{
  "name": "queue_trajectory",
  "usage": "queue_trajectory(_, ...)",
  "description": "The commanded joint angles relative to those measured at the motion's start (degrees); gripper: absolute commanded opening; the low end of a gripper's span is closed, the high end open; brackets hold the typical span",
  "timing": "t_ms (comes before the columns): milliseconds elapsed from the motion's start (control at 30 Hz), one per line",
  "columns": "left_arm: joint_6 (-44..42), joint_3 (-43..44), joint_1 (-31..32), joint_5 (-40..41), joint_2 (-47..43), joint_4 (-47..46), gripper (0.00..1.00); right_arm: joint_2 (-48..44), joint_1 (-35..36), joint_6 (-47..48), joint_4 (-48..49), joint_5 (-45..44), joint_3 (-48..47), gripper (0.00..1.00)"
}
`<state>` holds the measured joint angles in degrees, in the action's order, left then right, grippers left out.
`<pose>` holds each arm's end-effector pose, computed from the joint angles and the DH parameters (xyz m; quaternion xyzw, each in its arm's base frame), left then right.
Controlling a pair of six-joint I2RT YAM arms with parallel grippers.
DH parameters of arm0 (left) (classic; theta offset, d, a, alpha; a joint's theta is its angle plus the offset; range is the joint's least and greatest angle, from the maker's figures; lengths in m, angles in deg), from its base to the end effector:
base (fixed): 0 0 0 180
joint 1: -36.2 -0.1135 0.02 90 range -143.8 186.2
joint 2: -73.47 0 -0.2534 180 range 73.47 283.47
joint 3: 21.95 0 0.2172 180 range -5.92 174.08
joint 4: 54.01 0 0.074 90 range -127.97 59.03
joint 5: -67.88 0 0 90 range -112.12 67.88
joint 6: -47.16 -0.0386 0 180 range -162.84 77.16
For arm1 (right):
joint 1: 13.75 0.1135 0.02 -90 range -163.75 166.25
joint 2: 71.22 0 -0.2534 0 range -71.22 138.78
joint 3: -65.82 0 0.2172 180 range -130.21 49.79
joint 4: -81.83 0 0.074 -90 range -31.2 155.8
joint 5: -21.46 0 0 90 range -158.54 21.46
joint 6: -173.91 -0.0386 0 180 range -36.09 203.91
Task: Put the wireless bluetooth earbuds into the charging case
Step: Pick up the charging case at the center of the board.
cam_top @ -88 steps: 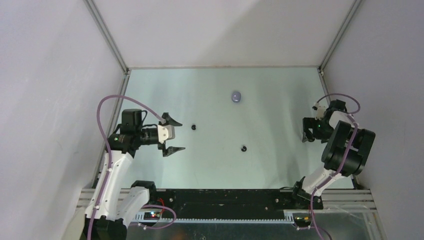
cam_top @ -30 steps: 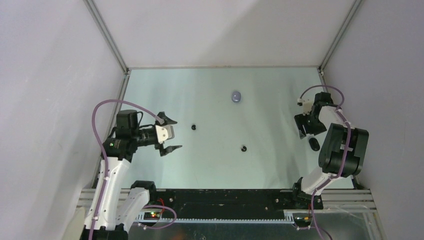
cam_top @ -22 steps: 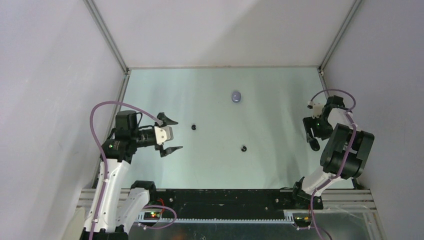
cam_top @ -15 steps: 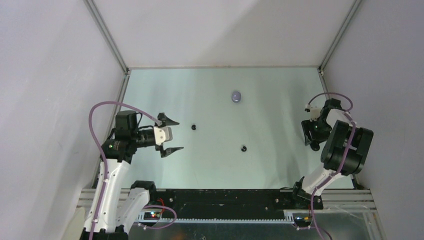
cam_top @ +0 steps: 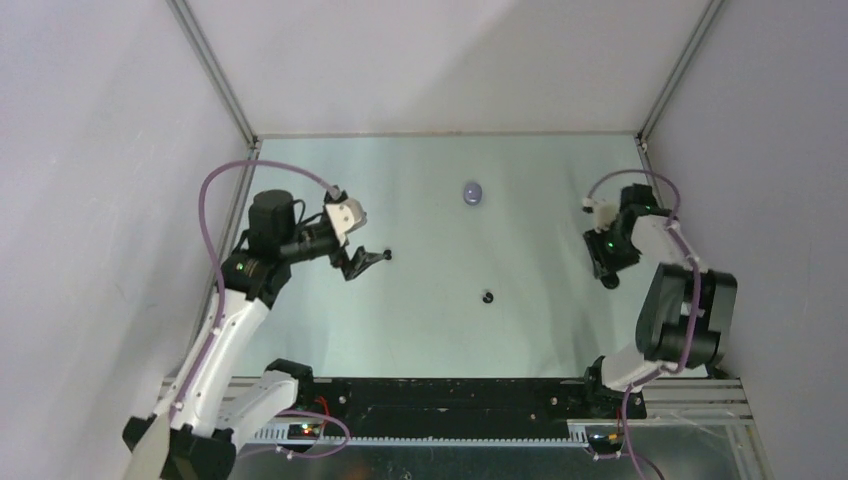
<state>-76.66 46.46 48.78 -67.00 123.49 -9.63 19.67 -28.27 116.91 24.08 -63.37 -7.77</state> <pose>0.1448 -0.0602 0.3318 0.4947 0.6407 -0.2279 0.5411 0.2529 -0.0619 0.1936 -0.1648 0.9767 -0.0114 0.1370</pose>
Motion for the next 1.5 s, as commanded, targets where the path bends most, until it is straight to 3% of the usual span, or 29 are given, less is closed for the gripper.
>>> queue_trajectory(0, 10.7, 9.9, 3.9, 7.9, 6.0, -5.2, 0.99, -10.3, 15.5, -3.3, -6.3, 2.1, -9.3, 0.26)
queue_trajectory(233, 26.1, 9.9, 5.3, 3.8, 12.4, -21.7, 0.99, -7.6, 34.4, -8.7, -11.5, 15.2, -31.1, 0.26)
queue_trajectory(367, 31.7, 5.3, 5.3, -0.6, 12.6, -29.3, 0.99, -1.7, 39.2, -13.2, -12.4, 31.9, -39.6, 0.26)
queue_trajectory(533, 23.7, 3.5, 5.5, -9.6, 12.6, -24.9, 0.99, 2.8, 40.5, -17.0, -10.5, 46.9, -41.9, 0.26)
queue_trajectory(600, 19.7, 2.5, 6.5, -6.4, 12.4, -23.6, 0.99, 4.8, 39.6, -20.9, -8.0, 52.1, -41.4, 0.26)
queue_trajectory(667, 18.8, 0.9, 7.5, -1.9, 12.7, -27.3, 0.99, 6.3, 37.5, -30.2, -0.6, 58.6, -39.5, 0.25)
queue_trajectory(733, 20.8, 2.2, 8.2, 3.0, 15.4, -27.8, 0.99, 6.9, 35.2, -50.7, 13.1, 65.3, -35.3, 0.25)
queue_trajectory(800, 22.6, 4.9, 8.9, 6.9, 18.6, -26.8, 0.99, 7.0, 33.1, -61.5, 31.3, 66.8, -29.9, 0.25)
queue_trajectory(833, 23.7, 6.6, 9.0, 7.4, 19.4, -26.7, 0.99, 7.5, 31.9, -71.2, 43.1, 67.3, -26.8, 0.26)
queue_trajectory(933, 26.2, 9.0, 9.7, 7.2, 22.8, -26.9, 0.99, 9.7, 29.5, -88.2, 57.3, 65.5, -23.6, 0.26)
queue_trajectory(1033, 26.8, 12.1, 12.7, 11.7, 24.8, -24.8, 0.99, 11.6, 27.8, -97.0, 69.4, 61.9, -19.0, 0.26)
queue_trajectory(1133, 25.0, 16.2, 16.6, 18.3, 28.2, -18.6, 0.99, 14.2, 27.8, -103.4, 74.2, 60.7, -16.5, 0.26)
queue_trajectory(1267, 25.7, 19.6, 21.8, 28.8, 30.7, -16.7, 0.99, 15.7, 28.3, -104.7, 75.6, 59.2, -14.5, 0.27)
queue_trajectory(1467, 28.3, 21.5, 25.0, 34.2, 33.5, -16.7, 0.99, 15.3, 28.1, -104.5, 75.3, 57.5, -12.2, 0.27)
